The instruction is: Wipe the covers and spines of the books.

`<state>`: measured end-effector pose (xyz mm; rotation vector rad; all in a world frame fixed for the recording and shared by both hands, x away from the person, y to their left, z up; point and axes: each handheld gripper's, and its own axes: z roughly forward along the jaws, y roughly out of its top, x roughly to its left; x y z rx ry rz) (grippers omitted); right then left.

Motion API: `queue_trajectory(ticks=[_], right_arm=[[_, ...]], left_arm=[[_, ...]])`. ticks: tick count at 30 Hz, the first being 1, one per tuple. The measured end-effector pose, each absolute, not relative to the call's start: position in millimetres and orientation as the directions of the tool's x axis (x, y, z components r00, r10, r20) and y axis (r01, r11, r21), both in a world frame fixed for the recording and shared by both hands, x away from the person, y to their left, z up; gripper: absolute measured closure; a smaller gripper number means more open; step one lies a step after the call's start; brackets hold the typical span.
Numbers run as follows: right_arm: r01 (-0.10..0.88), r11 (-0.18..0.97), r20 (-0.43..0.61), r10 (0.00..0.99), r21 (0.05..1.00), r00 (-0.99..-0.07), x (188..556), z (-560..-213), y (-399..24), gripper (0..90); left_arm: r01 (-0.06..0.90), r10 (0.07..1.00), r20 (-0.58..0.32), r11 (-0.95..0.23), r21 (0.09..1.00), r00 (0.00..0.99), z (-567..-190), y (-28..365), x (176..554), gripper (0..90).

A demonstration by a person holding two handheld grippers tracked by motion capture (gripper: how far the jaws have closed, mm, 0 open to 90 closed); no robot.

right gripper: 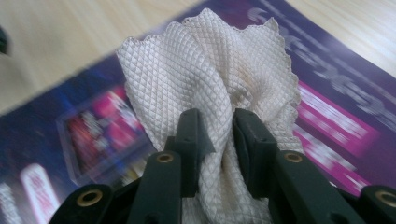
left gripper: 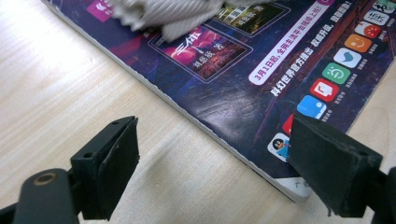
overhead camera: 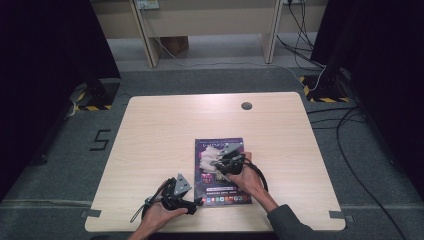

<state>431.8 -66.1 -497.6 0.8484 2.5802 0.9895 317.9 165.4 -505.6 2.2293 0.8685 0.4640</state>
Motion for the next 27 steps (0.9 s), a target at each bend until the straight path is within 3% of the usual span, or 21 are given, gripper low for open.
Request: queue_trajectory(ticks=[7,12,24,27], right_arm=[[0.488,0.559,-0.026,0.675,0.670,-0.737,431.3,-496.2,-114.5,72.3],[0.501,0.550,-0.028,0.692,0.668,-0.722,430.7,-495.2,-125.3,72.3],[0.483,0.569,-0.045,0.676,0.666,-0.735,428.9,-495.5,-108.9,72.2],[0.458,0.590,-0.044,0.643,0.665,-0.764,426.9,-495.9,-85.4,72.2]], left_arm=[[0.455,0.699,0.052,-0.519,0.724,0.714,-503.5,166.7,317.9,16.3],[0.447,0.695,0.039,-0.504,0.739,0.718,-500.2,169.5,316.2,16.4],[0.474,0.725,0.026,-0.477,0.740,0.688,-496.0,185.1,313.3,16.4],[0.481,0.726,0.026,-0.482,0.732,0.687,-496.6,187.4,311.3,16.4]])
